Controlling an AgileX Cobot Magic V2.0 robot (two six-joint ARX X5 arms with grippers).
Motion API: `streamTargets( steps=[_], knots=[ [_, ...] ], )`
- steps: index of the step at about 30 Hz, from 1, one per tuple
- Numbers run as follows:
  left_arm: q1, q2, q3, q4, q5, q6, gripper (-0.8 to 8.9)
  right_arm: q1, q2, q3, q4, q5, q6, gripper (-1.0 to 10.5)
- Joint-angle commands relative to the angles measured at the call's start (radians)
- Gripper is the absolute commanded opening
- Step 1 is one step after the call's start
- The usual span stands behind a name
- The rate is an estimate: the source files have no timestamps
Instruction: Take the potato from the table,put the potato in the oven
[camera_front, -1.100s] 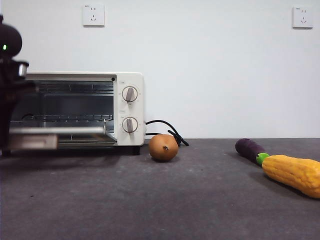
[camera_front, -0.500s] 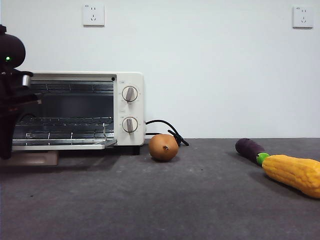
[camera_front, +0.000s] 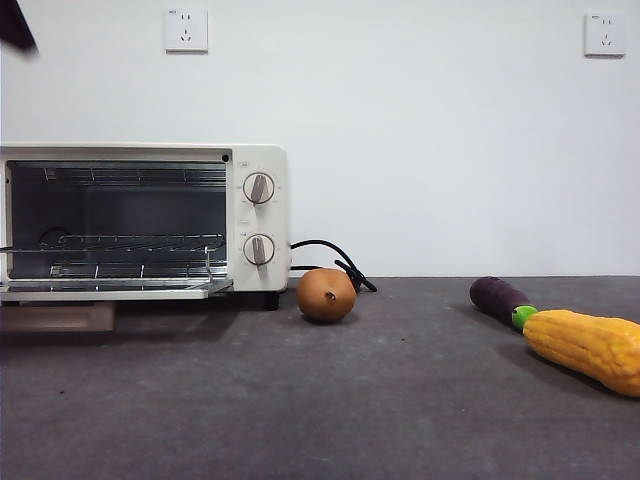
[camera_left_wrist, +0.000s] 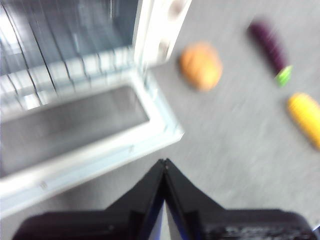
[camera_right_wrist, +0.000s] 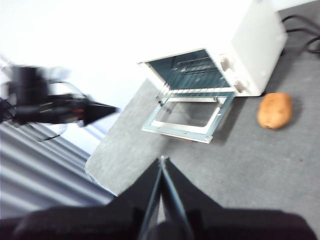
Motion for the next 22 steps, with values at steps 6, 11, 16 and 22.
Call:
streamTargets(
  steps=[6, 11, 16, 22],
  knots=[
    [-0.002, -0.299, 0.003, -0.020, 0.007, -0.015, -0.05, 0.339, 0.290, 0.202, 0.000, 0.360, -0.004, 1.0],
    [-0.002, -0.398, 0.003, -0.114, 0.007, -0.019, -0.05, 0.473, 0.507, 0.369, -0.056, 0.552, -0.046, 1.3],
    [-0.002, -0.445, 0.003, -0.254, 0.007, -0.019, -0.05, 0.534, 0.716, 0.537, -0.136, 0.669, -0.092, 2.6],
    [-0.002, -0.470, 0.003, -0.340, 0.006, -0.019, -0.05, 0.544, 0.937, 0.690, -0.184, 0.778, -0.109, 4.6]
  ],
)
